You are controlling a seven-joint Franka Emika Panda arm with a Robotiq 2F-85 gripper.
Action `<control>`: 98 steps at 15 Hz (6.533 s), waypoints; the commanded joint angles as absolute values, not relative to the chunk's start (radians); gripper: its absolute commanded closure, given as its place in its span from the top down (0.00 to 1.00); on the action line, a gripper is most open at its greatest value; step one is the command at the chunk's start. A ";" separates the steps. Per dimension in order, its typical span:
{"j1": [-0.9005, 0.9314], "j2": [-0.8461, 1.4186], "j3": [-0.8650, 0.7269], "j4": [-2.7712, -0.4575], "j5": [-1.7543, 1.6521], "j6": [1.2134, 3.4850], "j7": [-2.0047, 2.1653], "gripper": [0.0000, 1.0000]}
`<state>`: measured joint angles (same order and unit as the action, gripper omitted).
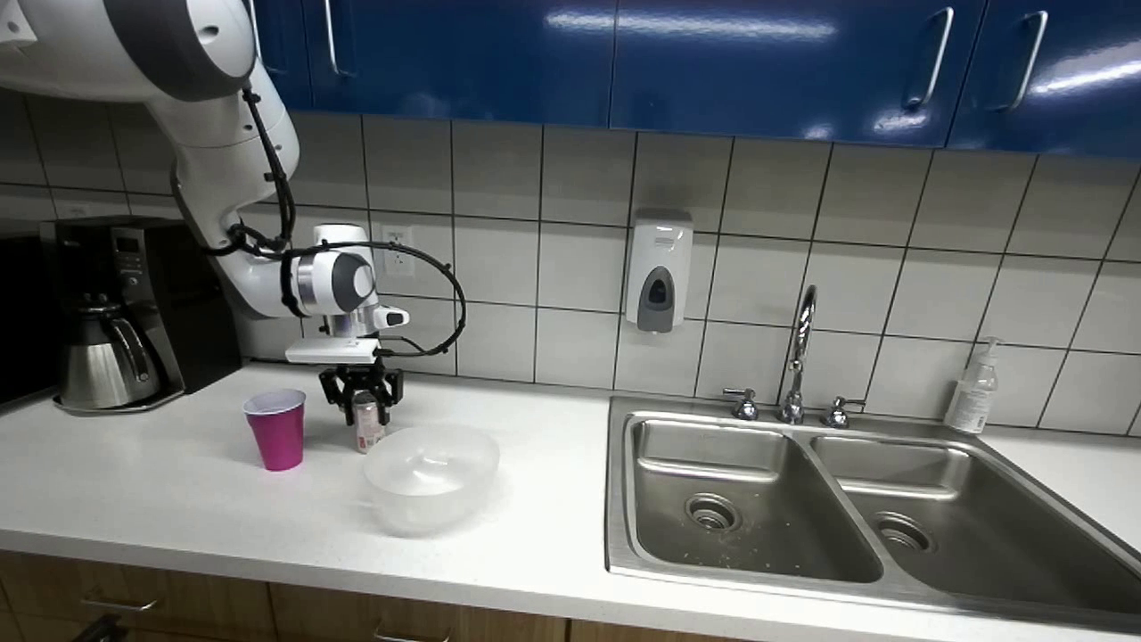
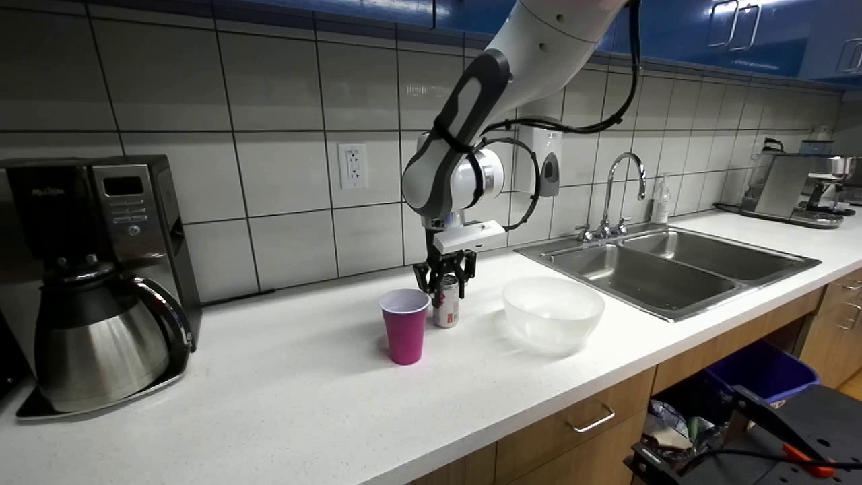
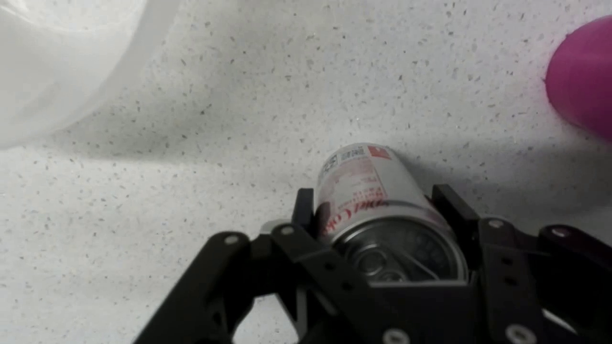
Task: Pick up the can, then put it in the bowl
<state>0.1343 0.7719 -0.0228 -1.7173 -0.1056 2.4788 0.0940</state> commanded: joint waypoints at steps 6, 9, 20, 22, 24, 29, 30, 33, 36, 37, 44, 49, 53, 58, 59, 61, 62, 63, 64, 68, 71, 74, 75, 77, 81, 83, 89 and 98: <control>0.165 0.546 -0.060 -1.984 -0.127 2.608 0.185 0.38; 0.189 0.488 -0.083 -2.041 -0.144 2.621 0.220 0.38; 0.239 0.320 -0.165 -2.185 -0.239 2.599 0.462 0.38; 0.240 0.290 -0.174 -2.215 -0.260 2.602 0.509 0.38; 0.236 0.263 -0.181 -2.244 -0.283 2.601 0.555 0.38; 0.207 0.230 -0.198 -2.298 -0.297 2.582 0.647 0.38; 0.200 0.226 -0.202 -2.308 -0.294 2.581 0.660 0.38; 0.178 0.223 -0.214 -2.326 -0.286 2.579 0.688 0.38; 0.149 0.248 -0.219 -2.314 -0.274 2.570 0.694 0.38; 0.138 0.263 -0.217 -2.302 -0.267 2.565 0.688 0.38; 0.060 0.380 -0.186 -2.220 -0.126 2.560 0.602 0.38; 0.031 0.463 -0.177 -2.143 -0.023 2.549 0.551 0.38; 0.021 0.511 -0.168 -2.102 0.035 2.538 0.517 0.38; 0.039 0.517 -0.169 -2.107 0.044 2.551 0.517 0.38; 0.039 0.517 -0.168 -2.108 0.043 2.550 0.516 0.38; 0.041 0.515 -0.168 -2.111 0.042 2.550 0.517 0.38; 0.042 0.515 -0.170 -2.112 0.041 2.551 0.518 0.38; 0.042 0.515 -0.170 -2.113 0.041 2.552 0.519 0.38; 0.041 0.517 -0.169 -2.113 0.043 2.552 0.518 0.38; 0.033 0.527 -0.168 -2.110 0.054 2.547 0.515 0.38; 0.031 0.538 -0.167 -2.105 0.062 2.543 0.514 0.38; 0.028 0.547 -0.166 -2.104 0.071 2.540 0.512 0.38; 0.026 0.547 -0.163 -2.105 0.077 2.535 0.509 0.38; 0.024 0.539 -0.160 -2.110 0.086 2.529 0.503 0.89; 0.028 0.538 -0.162 -2.104 0.092 2.520 0.505 1.00; 0.035 0.527 -0.165 -2.110 0.087 2.518 0.508 1.00; 0.061 0.438 -0.181 -2.173 0.060 2.523 0.523 1.00; 0.096 0.231 -0.194 -2.346 -0.008 2.543 0.590 1.00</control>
